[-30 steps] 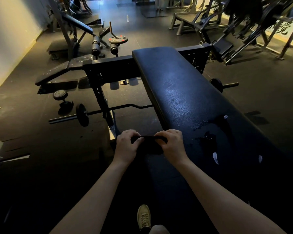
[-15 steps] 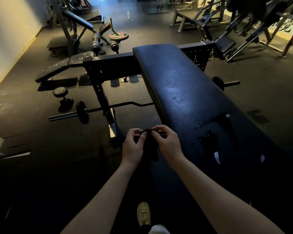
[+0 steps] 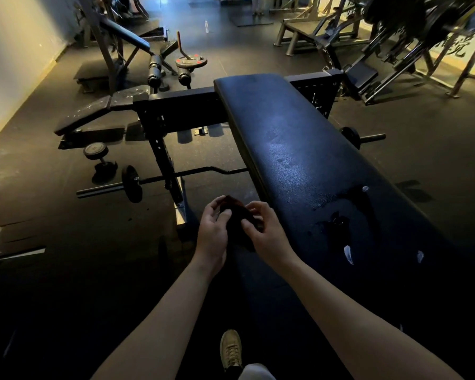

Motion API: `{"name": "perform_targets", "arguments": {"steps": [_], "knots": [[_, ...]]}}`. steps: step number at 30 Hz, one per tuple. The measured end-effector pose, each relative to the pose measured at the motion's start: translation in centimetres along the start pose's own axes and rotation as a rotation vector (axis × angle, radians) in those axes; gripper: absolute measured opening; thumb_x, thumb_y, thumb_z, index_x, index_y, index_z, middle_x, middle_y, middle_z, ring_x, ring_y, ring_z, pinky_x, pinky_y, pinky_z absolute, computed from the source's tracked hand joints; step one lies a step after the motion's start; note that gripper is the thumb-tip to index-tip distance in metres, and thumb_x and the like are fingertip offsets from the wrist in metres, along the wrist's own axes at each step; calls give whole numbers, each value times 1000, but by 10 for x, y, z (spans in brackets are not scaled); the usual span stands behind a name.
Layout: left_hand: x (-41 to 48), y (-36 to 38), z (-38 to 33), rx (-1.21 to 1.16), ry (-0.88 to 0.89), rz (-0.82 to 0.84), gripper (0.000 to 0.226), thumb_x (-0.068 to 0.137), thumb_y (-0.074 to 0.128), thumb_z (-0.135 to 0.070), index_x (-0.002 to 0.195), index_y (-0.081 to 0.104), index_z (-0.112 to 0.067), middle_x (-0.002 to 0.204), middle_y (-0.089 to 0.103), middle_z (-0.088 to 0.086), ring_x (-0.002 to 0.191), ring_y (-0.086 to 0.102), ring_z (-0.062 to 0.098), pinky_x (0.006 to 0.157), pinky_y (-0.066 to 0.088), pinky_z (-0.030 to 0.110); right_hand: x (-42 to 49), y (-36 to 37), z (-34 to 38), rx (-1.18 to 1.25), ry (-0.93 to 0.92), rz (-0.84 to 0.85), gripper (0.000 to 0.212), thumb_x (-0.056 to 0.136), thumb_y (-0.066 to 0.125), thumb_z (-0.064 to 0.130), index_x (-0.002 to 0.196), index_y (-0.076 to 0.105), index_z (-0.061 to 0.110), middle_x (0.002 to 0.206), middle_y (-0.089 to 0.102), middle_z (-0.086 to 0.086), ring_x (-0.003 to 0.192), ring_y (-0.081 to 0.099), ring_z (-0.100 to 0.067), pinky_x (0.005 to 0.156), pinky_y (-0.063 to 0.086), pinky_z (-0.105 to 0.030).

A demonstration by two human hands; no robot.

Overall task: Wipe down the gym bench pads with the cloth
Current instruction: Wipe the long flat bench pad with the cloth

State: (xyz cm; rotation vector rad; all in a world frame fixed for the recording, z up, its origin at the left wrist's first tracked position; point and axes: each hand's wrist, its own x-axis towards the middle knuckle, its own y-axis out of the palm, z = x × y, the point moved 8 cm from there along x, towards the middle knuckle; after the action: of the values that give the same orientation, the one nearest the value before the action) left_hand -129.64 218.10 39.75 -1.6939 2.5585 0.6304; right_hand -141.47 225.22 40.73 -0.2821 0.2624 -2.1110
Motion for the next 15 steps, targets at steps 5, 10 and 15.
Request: {"name": "perform_targets", "arguments": {"steps": [5,10,15], "knots": [[-7,24,-7,45,32,26,34,104,44,-10,133,50,-28,122,60,9,111,63,30,98,54,53,-4,-18,9,-19,-43,-39,32,92,65,10,114,64,33,113,50,-3,103,58,-8,97,51,-29],[-8,51,-2,314,172,119,27,106,45,-16,127,55,-30,115,63,-4,99,66,5,82,57,27,-4,-58,11,-68,6,-168,27,94,60,6,111,72,24,112,51,-4,105,58,-14,94,53,-24],[-1,89,20,495,188,249,30,104,50,-14,130,62,-25,118,64,-15,107,61,-8,89,46,10,-7,-109,1,-403,-44,-351,24,96,59,10,115,73,13,121,48,-4,110,51,-19,98,44,-23]]}}
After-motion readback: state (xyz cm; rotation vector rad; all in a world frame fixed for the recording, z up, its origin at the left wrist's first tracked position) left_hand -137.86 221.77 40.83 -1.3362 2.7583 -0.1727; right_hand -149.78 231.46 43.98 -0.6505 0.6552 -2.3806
